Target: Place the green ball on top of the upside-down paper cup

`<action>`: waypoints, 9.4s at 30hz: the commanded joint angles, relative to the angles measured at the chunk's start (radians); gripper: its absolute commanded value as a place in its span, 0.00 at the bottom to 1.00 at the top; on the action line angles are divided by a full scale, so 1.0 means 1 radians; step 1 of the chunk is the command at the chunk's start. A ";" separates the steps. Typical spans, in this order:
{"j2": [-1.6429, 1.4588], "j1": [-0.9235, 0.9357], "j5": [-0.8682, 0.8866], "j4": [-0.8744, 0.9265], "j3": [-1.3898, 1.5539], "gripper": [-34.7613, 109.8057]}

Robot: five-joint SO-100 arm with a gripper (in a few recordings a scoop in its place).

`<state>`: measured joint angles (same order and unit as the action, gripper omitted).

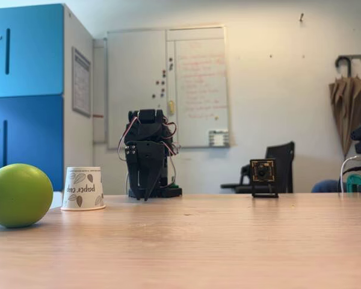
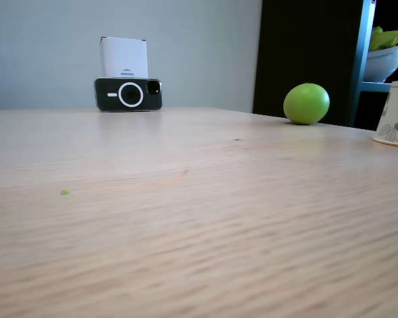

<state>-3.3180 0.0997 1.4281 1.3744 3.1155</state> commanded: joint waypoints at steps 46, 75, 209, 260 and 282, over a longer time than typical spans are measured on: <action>0.436 -0.109 0.005 0.207 -0.643 0.24; 1.752 -0.031 0.057 0.222 -2.109 0.34; 0.963 0.196 0.109 0.037 -1.296 0.44; 1.134 0.238 0.092 -0.242 -0.934 0.49; 0.925 0.236 0.104 -0.310 -0.900 0.55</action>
<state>-2.3301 0.3359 1.5263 1.0953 2.2181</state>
